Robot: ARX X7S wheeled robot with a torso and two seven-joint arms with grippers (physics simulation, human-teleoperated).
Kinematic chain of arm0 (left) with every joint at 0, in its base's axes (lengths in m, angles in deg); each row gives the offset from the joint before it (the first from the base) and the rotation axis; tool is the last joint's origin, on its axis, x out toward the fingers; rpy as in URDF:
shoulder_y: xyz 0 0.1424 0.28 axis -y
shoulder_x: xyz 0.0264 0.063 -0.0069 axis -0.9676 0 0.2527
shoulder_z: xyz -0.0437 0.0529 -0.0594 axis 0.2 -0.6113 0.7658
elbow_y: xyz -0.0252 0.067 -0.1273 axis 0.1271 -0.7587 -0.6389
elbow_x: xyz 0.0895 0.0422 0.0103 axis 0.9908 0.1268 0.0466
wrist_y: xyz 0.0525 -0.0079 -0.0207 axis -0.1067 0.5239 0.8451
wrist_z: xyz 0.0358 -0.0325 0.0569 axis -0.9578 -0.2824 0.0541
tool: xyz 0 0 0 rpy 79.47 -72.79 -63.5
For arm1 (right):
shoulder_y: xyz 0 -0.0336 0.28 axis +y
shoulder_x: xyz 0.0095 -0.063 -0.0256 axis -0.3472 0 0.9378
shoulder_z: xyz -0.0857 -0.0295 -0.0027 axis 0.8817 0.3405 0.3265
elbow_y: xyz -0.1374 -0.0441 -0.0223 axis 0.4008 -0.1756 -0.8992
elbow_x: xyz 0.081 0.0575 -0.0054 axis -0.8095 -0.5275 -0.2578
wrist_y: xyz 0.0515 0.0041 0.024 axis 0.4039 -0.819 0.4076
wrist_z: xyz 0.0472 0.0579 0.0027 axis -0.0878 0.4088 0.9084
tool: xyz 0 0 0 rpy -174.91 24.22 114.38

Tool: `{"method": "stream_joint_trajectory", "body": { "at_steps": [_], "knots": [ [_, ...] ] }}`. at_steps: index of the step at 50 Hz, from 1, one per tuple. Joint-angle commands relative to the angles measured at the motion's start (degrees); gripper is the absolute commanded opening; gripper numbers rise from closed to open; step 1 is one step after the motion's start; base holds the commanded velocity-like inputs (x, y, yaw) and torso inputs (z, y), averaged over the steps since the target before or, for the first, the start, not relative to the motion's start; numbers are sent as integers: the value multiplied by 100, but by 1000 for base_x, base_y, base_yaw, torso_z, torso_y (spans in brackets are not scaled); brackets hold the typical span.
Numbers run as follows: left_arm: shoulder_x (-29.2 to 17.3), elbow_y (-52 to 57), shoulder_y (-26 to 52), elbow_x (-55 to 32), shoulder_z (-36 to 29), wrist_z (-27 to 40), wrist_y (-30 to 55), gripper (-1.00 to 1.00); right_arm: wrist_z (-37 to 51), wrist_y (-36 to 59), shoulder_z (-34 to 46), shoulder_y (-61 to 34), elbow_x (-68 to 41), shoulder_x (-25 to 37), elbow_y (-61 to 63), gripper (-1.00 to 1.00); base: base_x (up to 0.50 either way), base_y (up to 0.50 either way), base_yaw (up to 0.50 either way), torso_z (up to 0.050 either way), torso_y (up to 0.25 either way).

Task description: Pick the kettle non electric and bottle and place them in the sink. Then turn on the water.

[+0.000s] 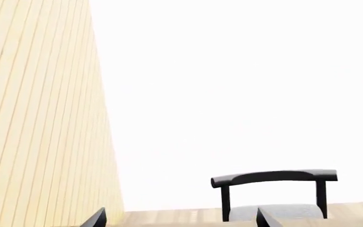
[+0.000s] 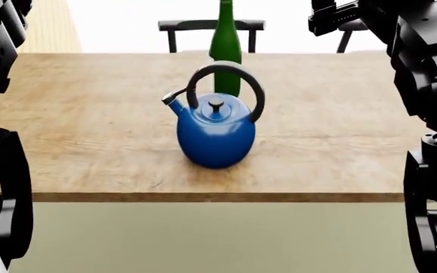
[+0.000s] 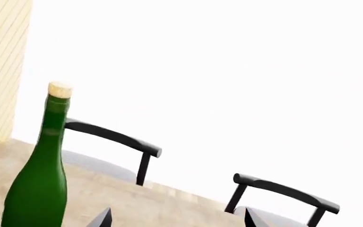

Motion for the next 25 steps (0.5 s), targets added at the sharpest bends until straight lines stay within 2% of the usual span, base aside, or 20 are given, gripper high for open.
{"method": "stream_joint_trajectory", "body": {
  "at_steps": [1,25],
  "knots": [
    [9,79,2,-38,-2,20,116,100,15,2,-49,56,-43,13,45,100,344,0,0,0,0],
    [18,75,-76,-87,-39,18,72,100,42,-49,-65,101,-93,-3,-11,100,365,0,0,0,1]
  ]
}}
